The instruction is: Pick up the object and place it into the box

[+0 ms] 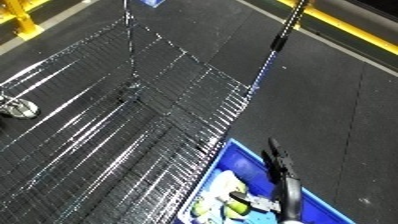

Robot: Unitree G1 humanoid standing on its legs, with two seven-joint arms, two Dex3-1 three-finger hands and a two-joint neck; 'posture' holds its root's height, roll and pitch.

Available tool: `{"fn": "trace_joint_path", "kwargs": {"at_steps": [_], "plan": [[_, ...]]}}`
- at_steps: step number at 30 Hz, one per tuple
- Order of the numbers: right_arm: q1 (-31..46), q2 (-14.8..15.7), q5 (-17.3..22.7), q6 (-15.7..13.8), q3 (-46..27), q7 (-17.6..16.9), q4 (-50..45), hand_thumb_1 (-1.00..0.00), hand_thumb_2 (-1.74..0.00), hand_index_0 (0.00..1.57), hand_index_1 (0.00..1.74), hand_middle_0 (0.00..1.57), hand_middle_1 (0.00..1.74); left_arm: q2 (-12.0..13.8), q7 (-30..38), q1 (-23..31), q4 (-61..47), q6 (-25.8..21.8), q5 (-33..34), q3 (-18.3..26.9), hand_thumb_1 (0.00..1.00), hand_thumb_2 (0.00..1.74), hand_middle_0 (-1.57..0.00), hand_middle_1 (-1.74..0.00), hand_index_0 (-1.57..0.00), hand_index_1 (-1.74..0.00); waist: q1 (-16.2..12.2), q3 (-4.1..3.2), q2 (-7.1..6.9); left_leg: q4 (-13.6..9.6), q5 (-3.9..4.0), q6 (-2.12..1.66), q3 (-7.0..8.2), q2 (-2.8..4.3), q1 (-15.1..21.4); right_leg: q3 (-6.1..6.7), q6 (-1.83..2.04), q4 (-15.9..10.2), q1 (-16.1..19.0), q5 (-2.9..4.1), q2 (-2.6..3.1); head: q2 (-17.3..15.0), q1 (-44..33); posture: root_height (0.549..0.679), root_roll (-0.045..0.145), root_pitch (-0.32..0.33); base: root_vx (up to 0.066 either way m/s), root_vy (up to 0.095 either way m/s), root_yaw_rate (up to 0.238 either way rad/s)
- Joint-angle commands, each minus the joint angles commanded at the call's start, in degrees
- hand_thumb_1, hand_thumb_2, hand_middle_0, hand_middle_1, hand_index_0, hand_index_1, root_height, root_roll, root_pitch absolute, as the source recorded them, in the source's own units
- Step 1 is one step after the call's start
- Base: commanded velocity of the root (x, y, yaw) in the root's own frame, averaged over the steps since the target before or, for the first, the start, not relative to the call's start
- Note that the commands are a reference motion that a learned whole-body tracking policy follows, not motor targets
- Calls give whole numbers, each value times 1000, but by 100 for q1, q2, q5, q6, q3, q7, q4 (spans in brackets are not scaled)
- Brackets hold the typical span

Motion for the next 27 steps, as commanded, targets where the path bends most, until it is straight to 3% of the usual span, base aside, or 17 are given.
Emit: {"fn": "trace_joint_path", "kwargs": {"at_steps": [11,17,27], "plan": [[22,37,-466,167,99,-55,-210,0,0,0,0,0,0,-60,48,76,-30,9,-117,-21,1000,1740,-1570,-1740,-1570,-1740,113,-64,-39,-30,46,-17,-94,-17,13,-36,-35,-13,83,-1,21,-425,-436,672,79,-23,15,24,58],[-39,139,-650,264,347,286,-491,0,0,0,0,0,0,-57,88,106,-53,61,-104,-16,1000,1740,-1570,-1740,-1570,-1740,308,-104,-191,-5,76,-11,-231,-24,-22,-108,-65,41,155,-36,33,-644,-897,672,76,-33,11,-14,167],[-414,262,-856,602,781,717,-815,0,0,0,0,0,0,13,214,-14,-80,170,-35,65,1000,1740,-1570,-1740,-1570,-1740,705,-89,-460,36,155,-9,-515,-35,-179,-276,-116,61,241,-22,44,-950,-2054,672,68,-42,2,-32,169]]}}
